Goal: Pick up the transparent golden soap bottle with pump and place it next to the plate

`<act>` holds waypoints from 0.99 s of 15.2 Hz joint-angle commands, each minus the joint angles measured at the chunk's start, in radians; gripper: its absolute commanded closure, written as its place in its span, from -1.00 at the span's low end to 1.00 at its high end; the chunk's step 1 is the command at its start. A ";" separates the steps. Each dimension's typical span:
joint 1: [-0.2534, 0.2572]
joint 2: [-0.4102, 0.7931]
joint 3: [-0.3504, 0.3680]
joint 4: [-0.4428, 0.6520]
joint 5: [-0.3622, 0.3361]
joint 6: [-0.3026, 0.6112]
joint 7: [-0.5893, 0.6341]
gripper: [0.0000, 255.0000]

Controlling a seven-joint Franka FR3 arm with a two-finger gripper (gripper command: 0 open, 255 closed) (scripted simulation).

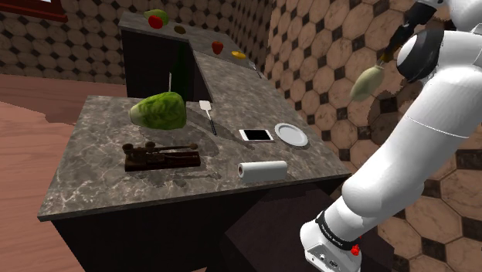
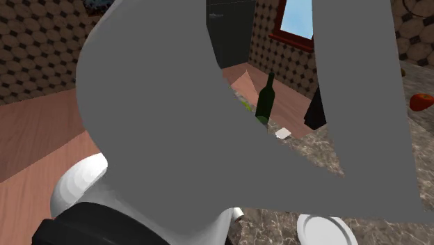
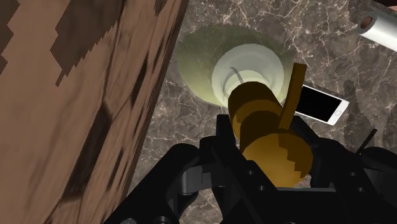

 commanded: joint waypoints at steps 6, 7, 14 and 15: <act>0.077 -0.103 0.018 -0.200 -0.095 0.137 0.037 1.00; 0.086 -0.118 0.022 -0.228 -0.107 0.156 0.043 1.00; 0.119 -0.200 0.048 -0.397 -0.175 0.274 0.082 1.00; 0.121 -0.209 0.051 -0.418 -0.182 0.289 0.087 1.00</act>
